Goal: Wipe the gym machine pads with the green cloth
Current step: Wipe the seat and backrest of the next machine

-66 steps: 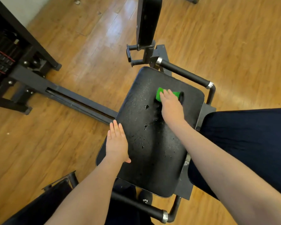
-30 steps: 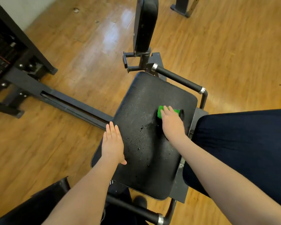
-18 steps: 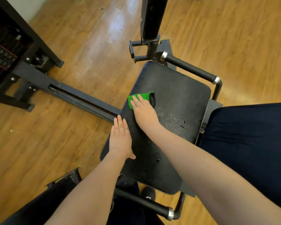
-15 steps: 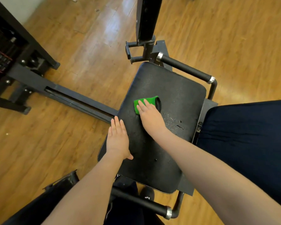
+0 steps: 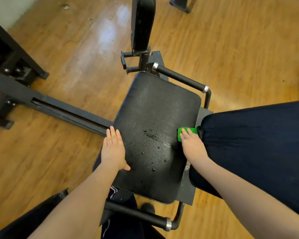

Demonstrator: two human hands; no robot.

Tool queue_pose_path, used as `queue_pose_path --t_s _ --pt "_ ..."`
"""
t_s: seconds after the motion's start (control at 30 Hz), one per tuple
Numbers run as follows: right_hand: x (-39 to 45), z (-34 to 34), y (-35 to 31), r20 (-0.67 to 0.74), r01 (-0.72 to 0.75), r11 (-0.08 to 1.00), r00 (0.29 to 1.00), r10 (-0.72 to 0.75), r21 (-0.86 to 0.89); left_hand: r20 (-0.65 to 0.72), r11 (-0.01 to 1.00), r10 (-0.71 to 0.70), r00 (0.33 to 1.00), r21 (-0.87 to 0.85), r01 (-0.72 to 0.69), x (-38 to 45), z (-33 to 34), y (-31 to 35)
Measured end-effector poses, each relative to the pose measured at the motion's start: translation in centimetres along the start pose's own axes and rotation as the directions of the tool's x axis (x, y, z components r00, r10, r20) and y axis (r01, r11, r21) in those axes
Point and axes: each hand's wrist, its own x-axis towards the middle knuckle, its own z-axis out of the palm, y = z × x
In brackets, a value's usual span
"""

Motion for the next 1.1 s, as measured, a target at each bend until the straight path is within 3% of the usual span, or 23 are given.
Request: queue_pose_path --t_s 0.17,0.3,0.4,0.47,0.57,0.77,1.1 --pt "0.3 -0.4 -1.3 -0.009 -0.085 0.995 0.996 0.085 -0.051 -0.015 1.000 0.010 1.000 -0.021 -0.010 0.1 0.2 -0.2" --pt "0.1 -1.1 -1.8 -0.097 -0.126 0.987 0.986 0.136 0.100 -0.022 0.999 0.022 1.000 -0.032 -0.022 -0.1 0.2 -0.3" --pt "0.9 -3.7 -4.9 -0.240 0.099 0.982 0.969 -0.058 0.163 -0.039 0.998 0.009 0.999 -0.056 -0.011 -0.4 0.3 -0.2" --pt "2.5 -6.0 -8.0 -0.303 0.252 0.962 0.929 -0.210 0.106 -0.067 0.996 -0.015 0.998 -0.091 0.009 -1.0 0.8 -0.3" --pt "5.3 -8.5 -12.6 -0.358 0.338 0.940 0.884 -0.302 0.042 -0.062 0.987 -0.052 0.997 -0.156 0.042 -2.6 2.2 -0.6" --pt "7.0 -7.5 -16.9 -0.283 0.342 0.939 0.897 -0.341 -0.047 -0.016 0.977 -0.070 0.997 -0.202 0.065 -3.8 3.9 -1.2" --pt "2.2 -1.6 -6.8 -0.156 0.230 0.972 0.960 -0.234 -0.044 -0.003 0.975 -0.072 0.997 -0.213 0.069 -3.7 4.4 -1.2"
